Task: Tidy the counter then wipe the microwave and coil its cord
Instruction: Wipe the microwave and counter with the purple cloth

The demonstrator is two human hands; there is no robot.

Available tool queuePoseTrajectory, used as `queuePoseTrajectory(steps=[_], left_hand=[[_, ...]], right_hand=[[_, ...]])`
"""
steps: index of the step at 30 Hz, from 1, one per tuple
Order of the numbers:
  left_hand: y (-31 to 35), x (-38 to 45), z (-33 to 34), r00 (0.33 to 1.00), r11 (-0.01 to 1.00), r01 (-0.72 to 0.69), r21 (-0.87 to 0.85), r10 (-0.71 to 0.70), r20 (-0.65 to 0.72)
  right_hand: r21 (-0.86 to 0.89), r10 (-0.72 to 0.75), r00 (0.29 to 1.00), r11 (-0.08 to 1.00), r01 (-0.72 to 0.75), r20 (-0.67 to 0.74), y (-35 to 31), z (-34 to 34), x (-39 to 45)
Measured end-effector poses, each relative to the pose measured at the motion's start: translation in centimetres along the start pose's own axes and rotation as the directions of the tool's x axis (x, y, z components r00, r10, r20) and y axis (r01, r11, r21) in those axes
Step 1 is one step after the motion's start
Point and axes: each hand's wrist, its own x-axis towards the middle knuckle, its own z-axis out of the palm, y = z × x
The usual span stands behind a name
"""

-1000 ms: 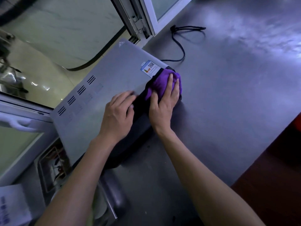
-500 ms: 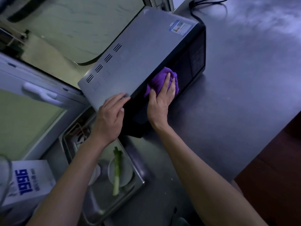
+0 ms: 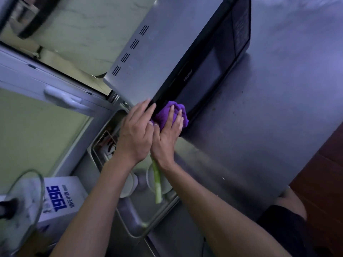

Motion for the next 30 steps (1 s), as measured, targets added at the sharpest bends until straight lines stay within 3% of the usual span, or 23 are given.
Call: queuePoseTrajectory(steps=[3,13,19,30], left_hand=[[-0.1,0.7,-0.3,1.000,1.000,-0.010,-0.005,0.010,-0.007],[3.6,8.6,0.3,0.996,0.995,-0.085,0.045,0.085,0.001],[7.7,15.7,1.4,0.989,0.986,-0.147,0.082,0.149,-0.019],[13.8,25.4,3.0,0.987,0.987,-0.129,0.098,0.136,-0.079]], right_hand=[[0.003,-0.034,0.999,0.999,0.034,0.004,0.3,-0.5,0.7],[0.108,0.063,0.995,0.993,-0.055,-0.079,-0.3,-5.1,8.9],[0.108,0.093,0.991,0.991,-0.082,-0.100,-1.2,-9.9,16.6],[0.154,0.204,0.956,0.973,-0.173,-0.211,-3.8,-18.2,32.6]])
